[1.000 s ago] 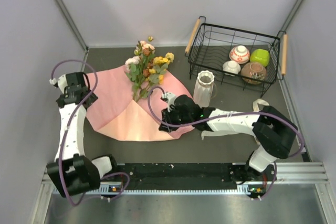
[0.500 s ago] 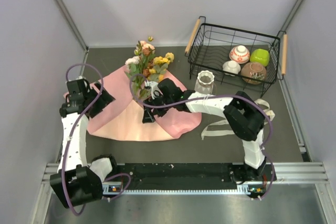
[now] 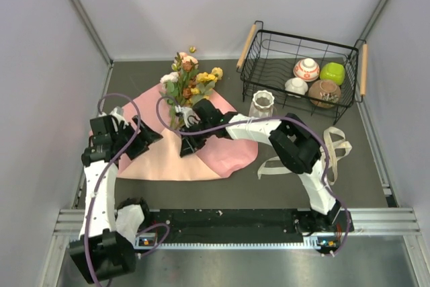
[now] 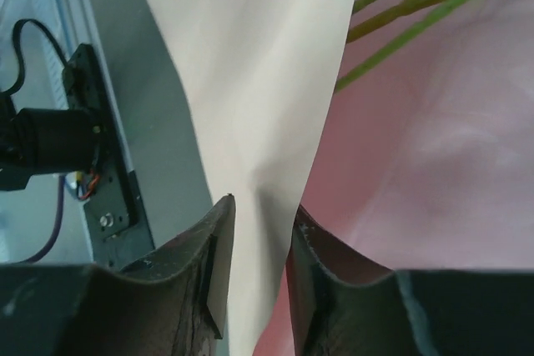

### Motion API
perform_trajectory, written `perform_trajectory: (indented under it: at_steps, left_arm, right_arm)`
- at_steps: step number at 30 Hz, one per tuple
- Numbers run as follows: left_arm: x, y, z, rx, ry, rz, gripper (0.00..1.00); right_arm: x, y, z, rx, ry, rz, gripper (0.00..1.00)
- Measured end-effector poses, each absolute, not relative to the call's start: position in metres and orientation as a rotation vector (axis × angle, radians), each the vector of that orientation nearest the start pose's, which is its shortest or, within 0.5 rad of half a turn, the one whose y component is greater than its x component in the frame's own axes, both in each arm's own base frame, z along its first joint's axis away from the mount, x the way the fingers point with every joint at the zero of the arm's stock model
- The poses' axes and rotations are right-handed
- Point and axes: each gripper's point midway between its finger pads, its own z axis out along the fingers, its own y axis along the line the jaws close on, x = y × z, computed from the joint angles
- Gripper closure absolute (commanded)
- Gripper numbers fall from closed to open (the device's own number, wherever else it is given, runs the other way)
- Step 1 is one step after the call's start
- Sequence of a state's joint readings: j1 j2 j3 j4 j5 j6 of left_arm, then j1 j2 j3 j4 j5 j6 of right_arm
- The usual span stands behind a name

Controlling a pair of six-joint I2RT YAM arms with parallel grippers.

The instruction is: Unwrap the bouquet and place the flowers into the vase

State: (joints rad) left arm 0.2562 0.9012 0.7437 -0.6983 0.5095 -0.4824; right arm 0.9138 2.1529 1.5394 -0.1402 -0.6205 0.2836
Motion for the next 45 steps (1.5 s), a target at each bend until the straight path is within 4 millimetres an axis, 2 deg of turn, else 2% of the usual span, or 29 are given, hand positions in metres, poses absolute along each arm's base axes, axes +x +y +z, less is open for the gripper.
perform_trajectory:
  at_steps: [3, 4, 7, 9, 10, 14, 17, 20, 23, 24, 26, 29, 30, 32, 33, 34, 36, 39, 41, 45]
  left_arm:
    - [0.241, -0.039, 0.176, -0.613, 2.258, -0.683, 0.19]
    - [0.242, -0.038, 0.185, -0.599, 2.232, -0.672, 0.19]
    - [0.245, -0.037, 0.22, -0.544, 2.134, -0.652, 0.18]
    - [0.245, -0.037, 0.242, -0.517, 2.077, -0.65, 0.18]
    - [0.245, -0.038, 0.25, -0.507, 2.056, -0.652, 0.18]
    - [0.247, -0.042, 0.262, -0.496, 2.027, -0.69, 0.19]
    - [0.25, -0.048, 0.257, -0.517, 2.053, -0.754, 0.19]
    - [0.255, -0.057, 0.243, -0.541, 2.095, -0.854, 0.23]
    - [0.258, -0.069, 0.217, -0.594, 2.161, -0.984, 0.42]
    - [0.257, -0.072, 0.202, -0.631, 2.204, -1.032, 0.52]
    - [0.253, -0.077, 0.174, -0.725, 2.281, -1.095, 0.58]
    - [0.242, -0.082, 0.135, -0.856, 2.357, -1.148, 0.59]
    - [0.235, -0.085, 0.123, -0.909, 2.377, -1.16, 0.58]
    - [0.225, -0.088, 0.105, -0.983, 2.396, -1.177, 0.55]
    - [0.222, -0.089, 0.1, -1.012, 2.399, -1.183, 0.52]
    - [0.221, -0.089, 0.098, -1.022, 2.397, -1.185, 0.44]
    - [0.225, -0.089, 0.099, -1.007, 2.383, -1.185, 0.38]
    - [0.236, -0.086, 0.11, -0.944, 2.364, -1.167, 0.38]
    - [0.247, -0.082, 0.119, -0.889, 2.366, -1.123, 0.41]
    - [0.279, -0.078, 0.14, -0.733, 2.372, -0.98, 0.46]
  right_arm:
    - [0.217, 0.486, 0.078, -1.126, 2.259, 1.336, 0.65]
    - [0.209, 0.485, 0.082, -1.133, 2.256, 1.358, 0.57]
    - [0.175, 0.48, 0.098, -1.152, 2.235, 1.465, 0.4]
    - [0.148, 0.476, 0.107, -1.176, 2.211, 1.543, 0.36]
    - [0.134, 0.474, 0.111, -1.189, 2.201, 1.579, 0.3]
    - [0.092, 0.467, 0.114, -1.218, 2.19, 1.685, 0.23]
    - [0.073, 0.461, 0.106, -1.205, 2.213, 1.734, 0.22]
    - [0.068, 0.454, 0.095, -1.168, 2.258, 1.743, 0.22]
    - [0.07, 0.452, 0.089, -1.141, 2.294, 1.715, 0.22]
    - [0.072, 0.452, 0.087, -1.139, 2.298, 1.694, 0.21]
    - [0.075, 0.451, 0.082, -1.141, 2.318, 1.644, 0.22]
    - [0.084, 0.445, 0.083, -1.139, 2.34, 1.546, 0.28]
    - [0.086, 0.445, 0.087, -1.14, 2.334, 1.528, 0.37]
    - [0.094, 0.446, 0.1, -1.132, 2.289, 1.499, 0.47]
    - [0.098, 0.449, 0.106, -1.124, 2.268, 1.494, 0.61]
    - [0.101, 0.451, 0.109, -1.115, 2.255, 1.49, 0.65]
    - [0.103, 0.455, 0.111, -1.101, 2.242, 1.495, 0.71]
    - [0.102, 0.458, 0.099, -1.087, 2.271, 1.487, 0.76]
    - [0.099, 0.458, 0.083, -1.081, 2.309, 1.465, 0.76]
    - [0.093, 0.449, 0.051, -1.068, 2.405, 1.413, 0.77]
